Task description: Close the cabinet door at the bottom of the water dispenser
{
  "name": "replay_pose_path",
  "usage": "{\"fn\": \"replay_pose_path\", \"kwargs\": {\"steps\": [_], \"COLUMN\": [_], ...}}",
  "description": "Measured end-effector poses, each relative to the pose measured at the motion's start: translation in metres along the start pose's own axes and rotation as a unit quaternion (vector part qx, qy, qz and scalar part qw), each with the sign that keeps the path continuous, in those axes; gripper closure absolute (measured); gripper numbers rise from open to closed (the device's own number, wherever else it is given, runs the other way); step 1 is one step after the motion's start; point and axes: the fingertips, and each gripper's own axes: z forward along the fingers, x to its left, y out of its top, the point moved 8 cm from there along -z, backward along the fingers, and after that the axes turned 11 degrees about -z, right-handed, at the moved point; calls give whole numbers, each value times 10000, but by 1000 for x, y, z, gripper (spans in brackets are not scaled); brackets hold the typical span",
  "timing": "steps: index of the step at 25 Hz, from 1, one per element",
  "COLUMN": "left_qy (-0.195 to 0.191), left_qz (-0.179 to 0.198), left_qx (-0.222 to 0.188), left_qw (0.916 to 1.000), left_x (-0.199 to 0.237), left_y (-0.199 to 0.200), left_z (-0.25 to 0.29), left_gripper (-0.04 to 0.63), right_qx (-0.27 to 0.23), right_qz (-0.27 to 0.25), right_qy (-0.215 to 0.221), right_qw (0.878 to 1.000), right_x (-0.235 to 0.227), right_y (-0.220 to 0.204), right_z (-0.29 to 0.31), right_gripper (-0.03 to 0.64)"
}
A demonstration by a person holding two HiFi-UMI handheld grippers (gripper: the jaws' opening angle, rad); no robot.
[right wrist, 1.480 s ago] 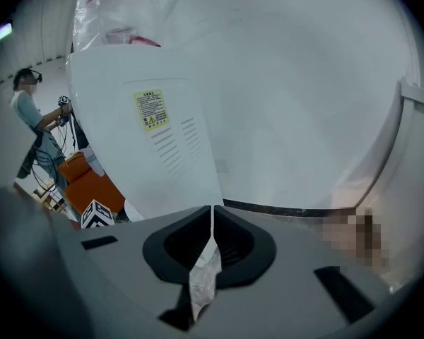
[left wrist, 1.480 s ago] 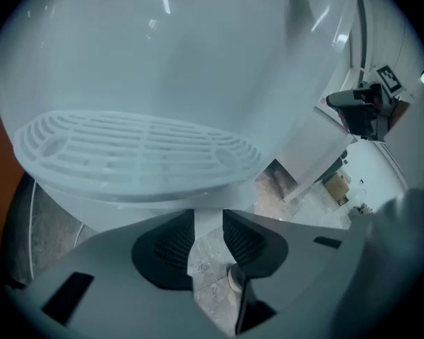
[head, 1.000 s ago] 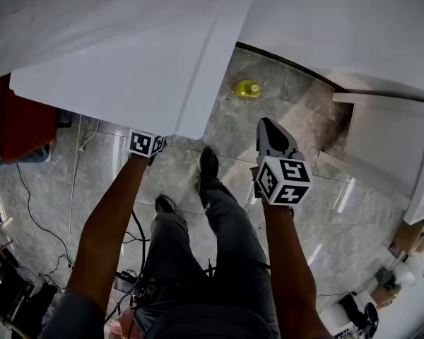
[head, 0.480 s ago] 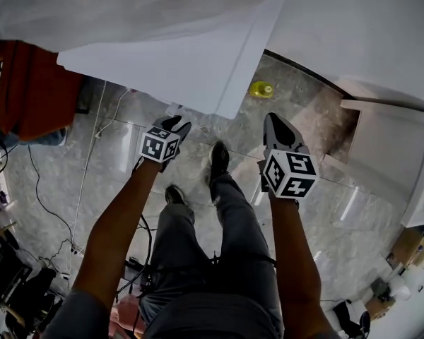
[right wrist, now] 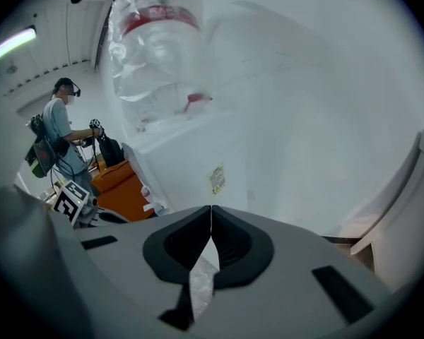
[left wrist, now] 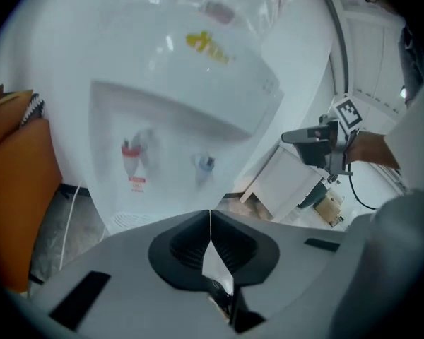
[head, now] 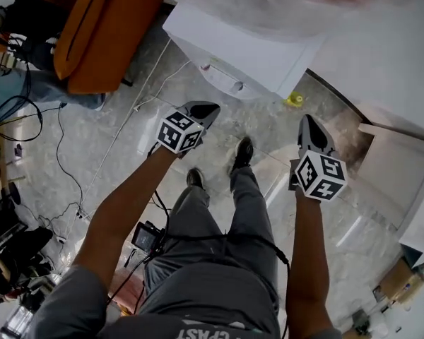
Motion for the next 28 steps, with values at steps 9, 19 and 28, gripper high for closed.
{"fn": "replay_pose_path", "kwargs": {"steps": [9, 19, 28], "left_qy": [11, 229, 419], "left_qz": [266, 912, 1495], "left_qx": [-1144, -2264, -3217], "left_qw": [9931, 9695, 9340], "left_x": [-63, -129, -175], "left_y": [84, 135, 164], "left_z": [-138, -284, -390], "left_gripper": [580, 580, 580], "right_qx": [-528, -1371, -2289], "right_qz": [-265, -731, -1318], "right_qy": [248, 646, 691], "right_qw": [9979, 9857, 9620], "right_x": [26, 85, 127], "right_y": [64, 146, 213], "right_z": [-75, -171, -247], "right_gripper": [595, 595, 595]}}
